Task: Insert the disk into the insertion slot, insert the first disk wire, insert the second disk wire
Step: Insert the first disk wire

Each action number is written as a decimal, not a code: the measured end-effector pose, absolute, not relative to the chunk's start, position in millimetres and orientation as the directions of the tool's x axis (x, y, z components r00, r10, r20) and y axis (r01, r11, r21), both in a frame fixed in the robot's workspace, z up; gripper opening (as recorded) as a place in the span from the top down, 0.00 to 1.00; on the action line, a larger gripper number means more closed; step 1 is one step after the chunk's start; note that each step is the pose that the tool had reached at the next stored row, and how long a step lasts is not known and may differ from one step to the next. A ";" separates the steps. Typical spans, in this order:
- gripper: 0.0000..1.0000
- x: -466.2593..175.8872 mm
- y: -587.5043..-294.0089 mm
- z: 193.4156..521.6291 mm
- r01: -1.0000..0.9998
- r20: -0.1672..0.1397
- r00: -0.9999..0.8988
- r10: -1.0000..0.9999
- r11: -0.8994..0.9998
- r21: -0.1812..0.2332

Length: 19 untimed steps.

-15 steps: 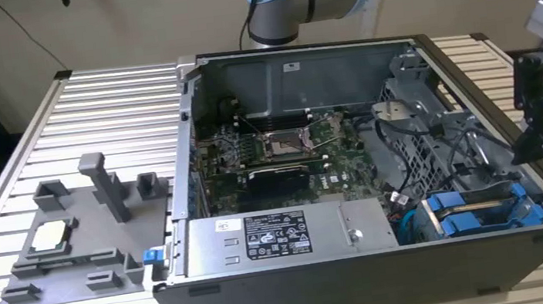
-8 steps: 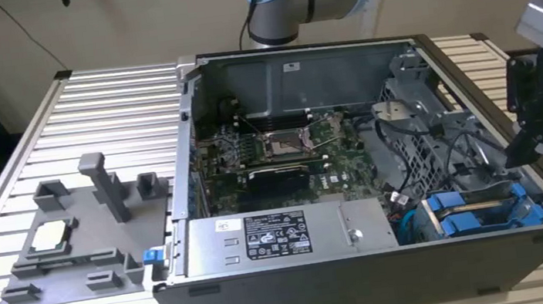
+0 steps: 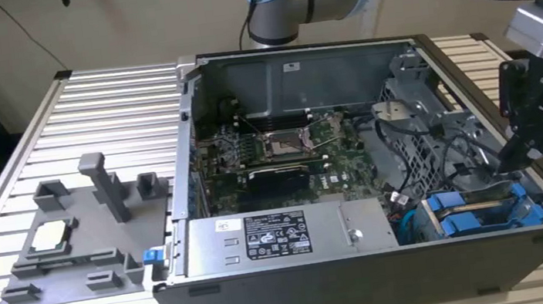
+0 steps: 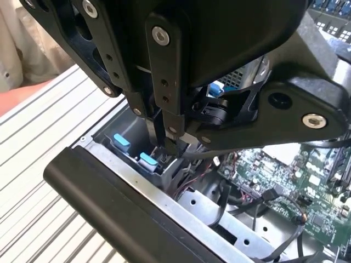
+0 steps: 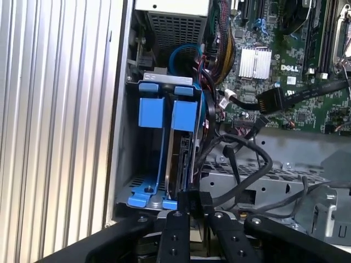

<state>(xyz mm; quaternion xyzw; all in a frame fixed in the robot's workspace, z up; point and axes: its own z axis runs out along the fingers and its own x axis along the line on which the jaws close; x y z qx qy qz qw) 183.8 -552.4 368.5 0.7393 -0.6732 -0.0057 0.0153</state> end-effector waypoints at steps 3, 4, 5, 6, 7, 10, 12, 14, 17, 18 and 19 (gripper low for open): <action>0.81 182.8 -552.7 367.8 -0.996 0.012 0.079 -0.997 -0.079 0.030; 0.81 182.7 -552.6 367.7 -0.997 0.012 0.074 -0.997 -0.074 0.030; 0.81 182.5 -552.6 367.5 -0.997 0.012 0.070 -0.997 -0.070 0.030; 0.81 182.3 -552.7 367.2 -0.997 0.012 0.066 -0.998 -0.065 0.030; 0.81 182.1 -552.7 367.0 -0.998 0.012 0.062 -0.998 -0.061 0.030; 0.81 181.1 -553.3 366.1 -0.998 0.012 0.052 -0.999 -0.052 0.030; 0.81 180.3 -554.5 365.4 -0.998 0.012 0.048 -0.999 -0.048 0.030; 0.81 179.6 -555.6 364.4 -0.999 0.011 0.044 -0.999 -0.043 0.030; 0.81 178.5 -556.3 362.6 -0.999 0.012 0.036 -0.999 -0.035 0.030; 0.81 178.3 -556.5 361.9 -0.999 0.012 0.034 -0.999 -0.033 0.030; 0.81 178.2 -557.0 361.3 -0.999 0.012 0.032 -0.999 -0.031 0.030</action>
